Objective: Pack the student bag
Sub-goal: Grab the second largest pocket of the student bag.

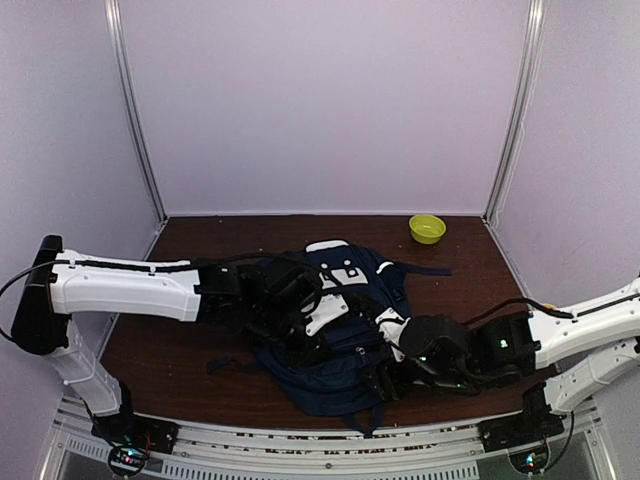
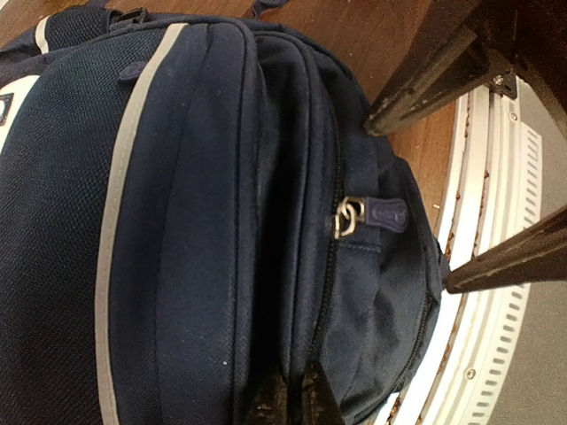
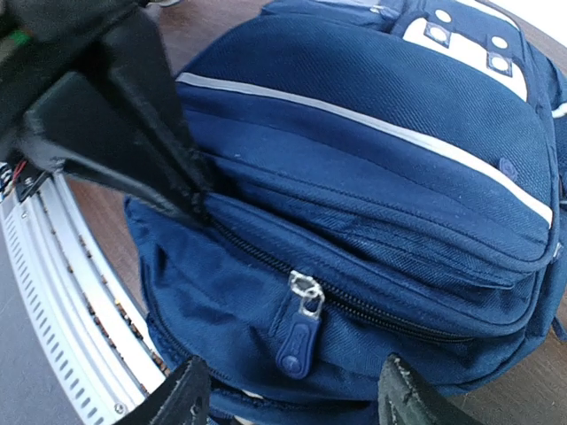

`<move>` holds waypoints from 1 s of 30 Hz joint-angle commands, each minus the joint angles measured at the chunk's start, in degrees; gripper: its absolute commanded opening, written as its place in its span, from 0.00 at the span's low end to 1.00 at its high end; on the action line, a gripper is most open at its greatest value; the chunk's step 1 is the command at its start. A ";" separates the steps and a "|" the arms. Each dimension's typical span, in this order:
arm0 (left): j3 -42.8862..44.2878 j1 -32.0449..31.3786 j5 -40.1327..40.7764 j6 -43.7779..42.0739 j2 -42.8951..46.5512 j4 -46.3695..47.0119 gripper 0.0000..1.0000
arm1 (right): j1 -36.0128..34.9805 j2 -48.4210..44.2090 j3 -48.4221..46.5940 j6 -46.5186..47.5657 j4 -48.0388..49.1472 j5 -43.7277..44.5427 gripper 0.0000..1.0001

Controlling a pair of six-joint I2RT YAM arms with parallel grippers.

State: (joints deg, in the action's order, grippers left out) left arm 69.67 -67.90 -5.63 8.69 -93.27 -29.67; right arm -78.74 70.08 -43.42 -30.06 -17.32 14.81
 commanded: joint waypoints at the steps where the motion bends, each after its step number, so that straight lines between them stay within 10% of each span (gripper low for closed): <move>1: 1.44 0.93 -0.89 0.54 0.59 7.52 0.00 | -0.27 2.37 -2.28 -3.73 0.34 6.65 0.63; 11: -0.29 1.01 -2.50 1.77 1.76 9.70 0.00 | 0.56 6.64 -3.43 -4.94 -0.08 6.73 0.50; 21: -1.01 1.01 -2.54 2.43 1.69 9.80 0.00 | 0.70 6.34 -3.79 -6.26 -1.86 8.26 0.01; 30: -3.11 1.01 -1.37 2.67 2.65 9.74 0.00 | 0.73 2.38 -2.08 -8.04 -1.58 10.06 0.00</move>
State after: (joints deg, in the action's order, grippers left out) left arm 67.72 -67.09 -7.92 11.70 -93.12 -25.96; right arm -78.37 74.83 -45.91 -36.49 -18.68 21.47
